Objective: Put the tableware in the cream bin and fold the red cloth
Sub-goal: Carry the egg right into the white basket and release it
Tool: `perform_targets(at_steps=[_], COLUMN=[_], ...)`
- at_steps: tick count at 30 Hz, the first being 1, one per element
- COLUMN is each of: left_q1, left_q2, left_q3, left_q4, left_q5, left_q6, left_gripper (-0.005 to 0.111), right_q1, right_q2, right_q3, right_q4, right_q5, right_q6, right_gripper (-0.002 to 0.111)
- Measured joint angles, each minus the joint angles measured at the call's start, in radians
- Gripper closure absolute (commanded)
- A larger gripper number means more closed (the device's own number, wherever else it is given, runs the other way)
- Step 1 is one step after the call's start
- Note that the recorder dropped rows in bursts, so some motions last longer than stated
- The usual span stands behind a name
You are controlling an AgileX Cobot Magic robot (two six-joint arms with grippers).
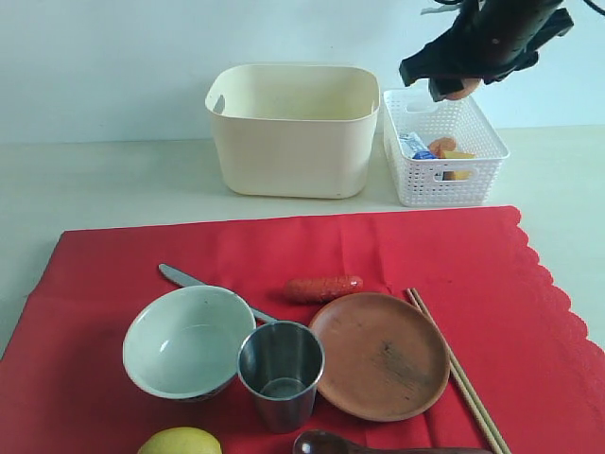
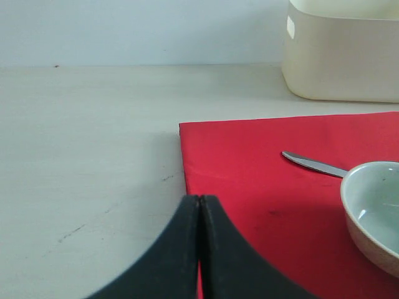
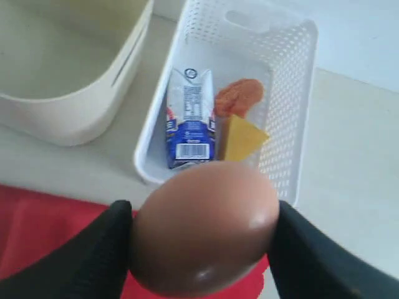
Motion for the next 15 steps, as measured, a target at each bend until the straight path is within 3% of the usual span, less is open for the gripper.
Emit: perform_targets(at_steps=[15], left_q1=[0.000], left_q2=[0.000], left_q3=[0.000], left_q4=[0.000], left_q5=[0.000], left_q6=[0.000], left_gripper=[0.107], right_q1=[-0.097], right_q2=[0.188], right_q3=[0.000], right_q4=[-0.013], right_q5=[-0.287], right_q6=[0.002], right_gripper=[0.108])
